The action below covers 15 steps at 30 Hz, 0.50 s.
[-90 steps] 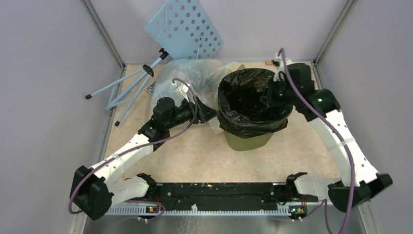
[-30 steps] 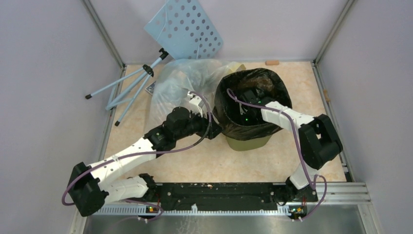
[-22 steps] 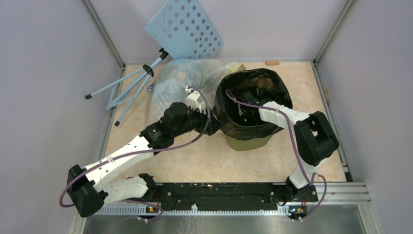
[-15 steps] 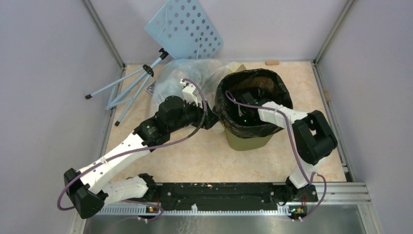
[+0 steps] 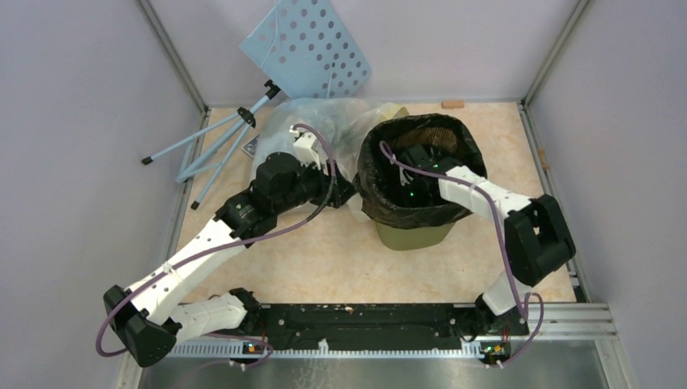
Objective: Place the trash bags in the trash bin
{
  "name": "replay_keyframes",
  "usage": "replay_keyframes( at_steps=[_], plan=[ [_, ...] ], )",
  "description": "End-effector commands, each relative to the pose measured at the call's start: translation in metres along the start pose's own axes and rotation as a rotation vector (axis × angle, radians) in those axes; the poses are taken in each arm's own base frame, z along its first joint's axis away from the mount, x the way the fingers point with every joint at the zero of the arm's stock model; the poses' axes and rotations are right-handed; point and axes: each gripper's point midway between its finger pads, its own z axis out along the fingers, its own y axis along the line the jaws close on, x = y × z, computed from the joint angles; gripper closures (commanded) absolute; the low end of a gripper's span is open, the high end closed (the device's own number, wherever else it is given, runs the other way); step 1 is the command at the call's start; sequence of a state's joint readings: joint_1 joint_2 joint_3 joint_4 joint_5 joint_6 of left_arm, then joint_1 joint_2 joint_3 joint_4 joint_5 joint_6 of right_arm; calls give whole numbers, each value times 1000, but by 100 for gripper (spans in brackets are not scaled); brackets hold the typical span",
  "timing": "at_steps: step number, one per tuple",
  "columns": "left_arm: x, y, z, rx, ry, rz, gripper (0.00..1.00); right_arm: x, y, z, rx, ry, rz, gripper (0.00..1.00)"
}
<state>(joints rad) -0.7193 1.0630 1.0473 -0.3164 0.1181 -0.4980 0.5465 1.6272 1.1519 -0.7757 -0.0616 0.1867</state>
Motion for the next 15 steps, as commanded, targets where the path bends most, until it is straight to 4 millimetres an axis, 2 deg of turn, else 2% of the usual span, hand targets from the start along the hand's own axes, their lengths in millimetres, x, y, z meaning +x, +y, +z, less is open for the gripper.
replay_keyframes(
  at_steps=[1, 5, 10, 12, 15],
  plan=[
    [-18, -9, -5, 31, -50, 15, 36, -35, 8, -51, -27, -153, 10, 100],
    [-16, -9, -2, 37, -46, 5, 37, -55, 13, -92, -35, -251, 12, 100],
    [-13, -12, -1, 63, -44, 2, 37, -81, 5, -159, 25, -411, 33, 99],
    [-12, -13, -4, 73, -49, 4, 37, -87, -3, -188, 71, -481, 55, 91],
    [-7, -13, -9, 84, -48, 9, 35, -90, -24, -229, 157, -585, 114, 73]
  ],
)
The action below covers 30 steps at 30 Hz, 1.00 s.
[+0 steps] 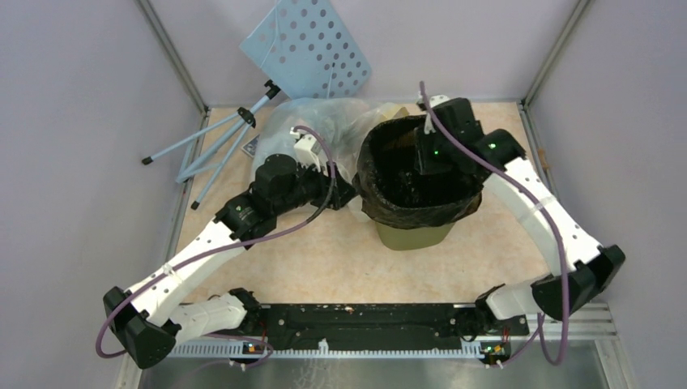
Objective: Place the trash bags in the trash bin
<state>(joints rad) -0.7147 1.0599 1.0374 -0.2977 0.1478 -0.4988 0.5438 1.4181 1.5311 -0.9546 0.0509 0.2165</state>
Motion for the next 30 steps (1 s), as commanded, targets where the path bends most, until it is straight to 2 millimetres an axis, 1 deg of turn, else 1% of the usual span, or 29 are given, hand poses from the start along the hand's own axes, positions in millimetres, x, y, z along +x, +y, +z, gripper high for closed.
replay_keyframes(
  at_steps=[1, 3, 4, 6, 7, 9, 12, 15, 17, 20, 23, 25, 28, 30],
  plan=[
    [-4, -9, -9, 55, -41, 9, 34, -34, -39, -72, 167, -191, 72, 67],
    [3, -7, -10, 56, -28, 6, 32, -39, -53, -92, 226, -235, 99, 54],
    [6, -6, -11, 56, -24, 1, 31, -41, -61, -100, 258, -255, 114, 50],
    [10, -4, -11, 55, -19, -4, 28, -40, -76, -112, 316, -270, 134, 44],
    [11, -4, -12, 58, -19, -5, 27, -40, -82, -114, 334, -271, 141, 43],
    [13, -4, -13, 60, -20, -5, 26, -39, -93, -114, 367, -260, 151, 43],
    [14, -2, -14, 55, -17, -2, 26, -37, -108, -109, 418, -238, 171, 45],
    [17, 0, -13, 46, -6, 5, 24, -35, -122, -94, 416, -203, 197, 48],
    [18, 2, -12, 40, -2, 11, 22, -32, -128, -81, 401, -174, 213, 52],
    [17, 21, -15, -66, -20, -6, 18, -33, -127, -65, 365, -153, 222, 60],
    [11, 37, -23, -153, -80, -5, 13, -38, -129, -56, 352, -155, 240, 77],
    [7, 42, -28, -178, -117, 0, 11, -43, -131, -53, 339, -163, 253, 83],
    [4, 49, -33, -207, -154, 2, 6, -50, -140, -49, 343, -170, 274, 100],
    [2, 55, -36, -237, -177, -1, 3, -55, -150, -46, 357, -175, 293, 100]
  ],
)
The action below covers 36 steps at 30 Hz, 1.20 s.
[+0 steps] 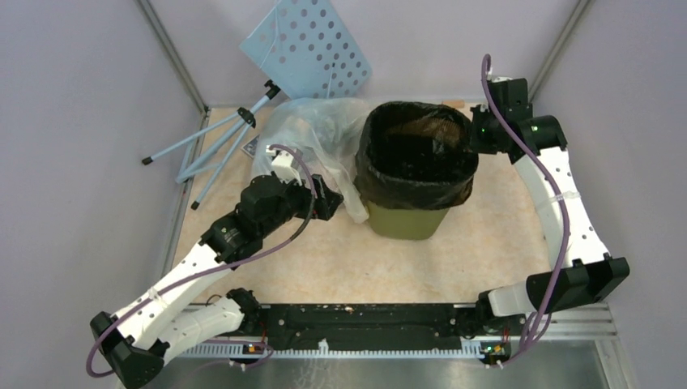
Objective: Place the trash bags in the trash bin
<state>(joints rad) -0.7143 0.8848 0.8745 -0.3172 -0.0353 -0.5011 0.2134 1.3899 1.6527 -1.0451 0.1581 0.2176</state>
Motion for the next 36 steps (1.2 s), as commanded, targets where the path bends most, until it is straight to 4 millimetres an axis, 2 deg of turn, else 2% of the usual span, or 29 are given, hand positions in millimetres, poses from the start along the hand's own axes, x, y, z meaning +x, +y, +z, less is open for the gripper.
replay_keyframes(
  at_steps=[1, 8, 16, 19, 20, 22, 24, 26, 29, 31, 34, 36],
  plan=[
    [-17, 18, -4, -89, -105, -4, 2, -34, -19, 13, 41, -73, 70, 100],
    [-23, 42, -9, -203, -188, -26, 1, -75, -59, 23, 136, -156, 167, 100],
    [-17, 58, -3, -267, -205, -14, 1, -116, -90, 67, 233, -196, 262, 100],
    [-16, 64, -2, -295, -207, -2, 1, -132, -92, 78, 218, -218, 273, 100],
    [-16, 65, -2, -299, -210, 1, 1, -137, -91, 80, 209, -222, 267, 97],
    [-16, 66, -2, -302, -210, 6, 1, -143, -89, 80, 193, -225, 256, 74],
    [-16, 65, -2, -297, -206, 10, 1, -149, -87, 73, 179, -234, 244, 54],
    [-15, 62, -2, -282, -201, 15, 1, -155, -87, 58, 173, -264, 234, 44],
    [-14, 54, -4, -230, -186, 34, 1, -161, -88, 26, 171, -326, 220, 30],
    [-12, 49, -6, -204, -179, 37, 1, -160, -87, 5, 166, -373, 215, 23],
    [-11, 45, -13, -177, -179, 40, 1, -153, -86, -25, 146, -467, 227, 19],
    [-10, 45, -17, -167, -184, 36, 1, -133, -84, -28, 129, -489, 241, 18]
  ],
)
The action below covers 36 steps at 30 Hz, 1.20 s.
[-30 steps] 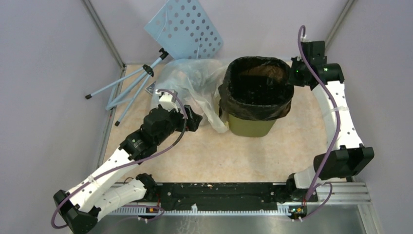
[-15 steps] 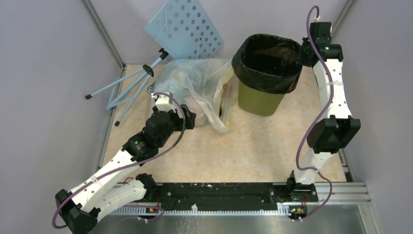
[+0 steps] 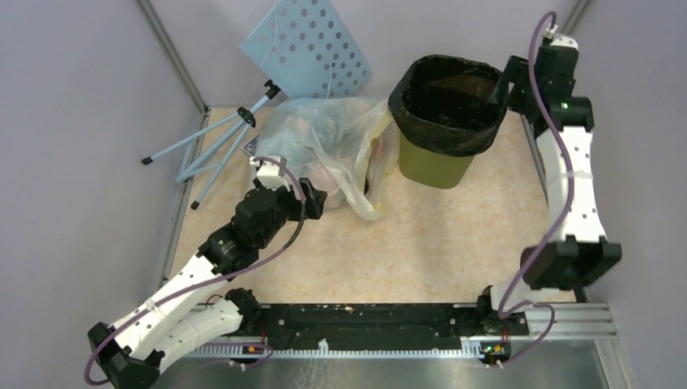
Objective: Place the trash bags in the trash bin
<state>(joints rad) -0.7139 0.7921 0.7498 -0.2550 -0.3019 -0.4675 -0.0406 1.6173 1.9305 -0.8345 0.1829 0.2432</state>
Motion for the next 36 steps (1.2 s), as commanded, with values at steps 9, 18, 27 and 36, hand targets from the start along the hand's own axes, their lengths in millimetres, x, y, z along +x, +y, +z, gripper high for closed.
replay_keyframes(
  at_steps=[9, 18, 27, 36],
  plan=[
    [28, -11, -19, 176, 11, 27, 1, 69, -2, -99, -268, -321, 123, 18],
    [57, 21, -11, 89, -36, 6, 1, 192, -12, -75, -343, -289, 289, 17],
    [44, 73, 9, -179, -193, 87, 1, 227, -39, -43, -241, -380, 68, 15],
    [40, 148, 27, -467, -295, 140, 1, 228, -69, -33, -131, -658, 98, 14]
  ],
)
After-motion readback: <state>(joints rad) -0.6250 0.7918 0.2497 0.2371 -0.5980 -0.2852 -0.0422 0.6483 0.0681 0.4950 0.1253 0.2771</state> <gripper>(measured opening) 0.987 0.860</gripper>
